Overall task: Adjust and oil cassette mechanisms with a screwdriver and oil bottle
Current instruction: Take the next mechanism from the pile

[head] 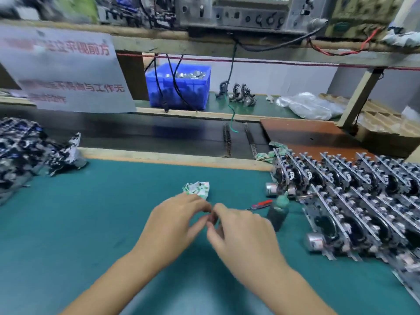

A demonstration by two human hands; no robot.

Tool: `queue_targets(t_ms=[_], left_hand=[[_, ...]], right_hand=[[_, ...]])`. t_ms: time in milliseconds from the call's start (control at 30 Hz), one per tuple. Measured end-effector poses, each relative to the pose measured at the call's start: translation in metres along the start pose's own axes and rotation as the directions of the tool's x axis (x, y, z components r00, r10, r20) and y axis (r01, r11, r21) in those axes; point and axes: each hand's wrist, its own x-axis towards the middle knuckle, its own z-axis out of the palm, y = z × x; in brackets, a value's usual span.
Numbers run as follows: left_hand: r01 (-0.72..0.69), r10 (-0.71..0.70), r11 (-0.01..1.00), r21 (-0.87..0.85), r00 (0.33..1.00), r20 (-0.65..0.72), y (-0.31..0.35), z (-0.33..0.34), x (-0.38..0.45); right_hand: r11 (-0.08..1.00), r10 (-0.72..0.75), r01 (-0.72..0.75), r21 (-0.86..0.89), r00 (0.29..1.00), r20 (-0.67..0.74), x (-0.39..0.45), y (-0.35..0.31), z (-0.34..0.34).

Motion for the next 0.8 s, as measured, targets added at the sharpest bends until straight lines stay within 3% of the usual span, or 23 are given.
queue_targets(t_ms=[100,267,333,433,500,567,633,800], left_hand=[[0.232,-0.234,0.972,0.044,0.97,0.063,-0.053,-0.017,-0.04],[0.402,-0.446,0.874,0.272,0.886,0.126,-0.12,-0.056,-0.094],[0.45,-0.481,0.842,0.299,0.876,0.037,-0.14,-0.076,-0.11],[0.422,-0.371,0.819,0.388,0.906,-0.202,-0.171,-0.107,-0.128],[0.428,-0.341,0.769,0.475,0.903,-0.261,-0.195,-0.129,-0.133],[0.486,-0.34,0.68,0.549,0.872,-0.352,-0.218,-0.151,-0.134],[0.591,-0.42,0.565,0.575,0.806,-0.416,-0.236,-0.167,-0.133],[0.663,-0.64,0.408,0.627,0.698,-0.321,-0.259,-0.185,-0.134]], right_hand=[[0.984,-0.144,0.132,0.122,0.985,0.096,0.03,-0.045,0.037],[0.927,-0.323,0.269,0.262,0.927,0.192,0.064,-0.121,0.092],[0.894,-0.391,0.313,0.321,0.895,0.216,0.076,-0.15,0.103],[0.837,-0.48,0.371,0.402,0.851,0.213,0.096,-0.193,0.113],[0.802,-0.541,0.433,0.411,0.819,0.192,0.111,-0.221,0.118],[0.77,-0.608,0.54,0.341,0.782,0.136,0.125,-0.252,0.123],[0.718,-0.69,0.679,0.15,0.724,0.027,0.14,-0.282,0.129],[0.598,-0.801,0.796,-0.092,0.59,-0.102,0.178,-0.338,0.138]])
